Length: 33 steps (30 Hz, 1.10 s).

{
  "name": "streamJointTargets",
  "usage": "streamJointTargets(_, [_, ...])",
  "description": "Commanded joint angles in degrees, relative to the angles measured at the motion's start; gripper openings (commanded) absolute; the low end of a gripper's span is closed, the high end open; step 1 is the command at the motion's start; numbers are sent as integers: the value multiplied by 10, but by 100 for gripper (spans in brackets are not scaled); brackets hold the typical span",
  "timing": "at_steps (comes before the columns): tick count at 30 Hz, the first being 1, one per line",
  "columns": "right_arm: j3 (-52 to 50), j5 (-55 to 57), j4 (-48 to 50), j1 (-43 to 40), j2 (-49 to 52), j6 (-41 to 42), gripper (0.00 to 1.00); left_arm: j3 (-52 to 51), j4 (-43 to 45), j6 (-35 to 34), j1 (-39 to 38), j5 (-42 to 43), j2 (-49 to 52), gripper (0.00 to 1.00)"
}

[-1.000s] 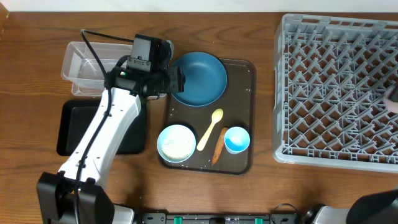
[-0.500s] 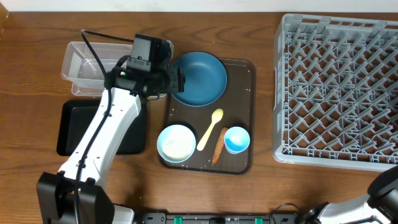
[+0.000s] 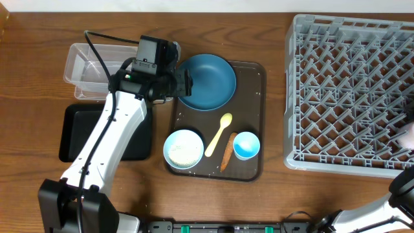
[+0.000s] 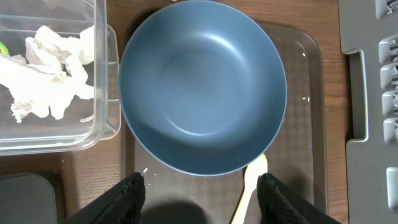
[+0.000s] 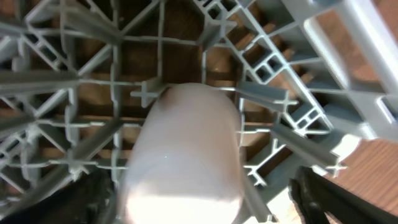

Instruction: Sort waste into correct bins and load items into the dishwasher rack

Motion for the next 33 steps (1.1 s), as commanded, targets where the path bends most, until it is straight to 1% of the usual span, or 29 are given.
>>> streamJointTargets(1, [10, -47, 5, -3, -1, 22, 99, 0, -2, 5, 2, -7, -2, 61])
streamJointTargets(2, [11, -60, 5, -3, -3, 24, 99, 0, -2, 5, 2, -7, -2, 66])
streamJointTargets(5, [11, -94, 3, -3, -19, 24, 99, 0, -2, 5, 2, -7, -2, 68])
streamJointTargets(9, [11, -122, 7, 4, -61, 26, 99, 0, -2, 5, 1, -7, -2, 68])
streamJointTargets(13, [11, -172, 9, 29, -116, 20, 99, 0, -2, 6, -15, -6, -2, 68])
streamJointTargets(16, [11, -212, 8, 63, -142, 0, 98, 0, -6, 18, -45, -3, -1, 68])
streamJointTargets(25, [-1, -213, -19, 190, -145, -1, 99, -19, -59, 25, -161, -3, 5, 68])
streamJointTargets(29, [-2, -213, -19, 228, -145, -4, 99, -43, -77, 25, -205, -3, 5, 69])
streamJointTargets(33, [-2, -213, -19, 254, -145, -3, 99, -73, -64, 25, -243, -3, 9, 69])
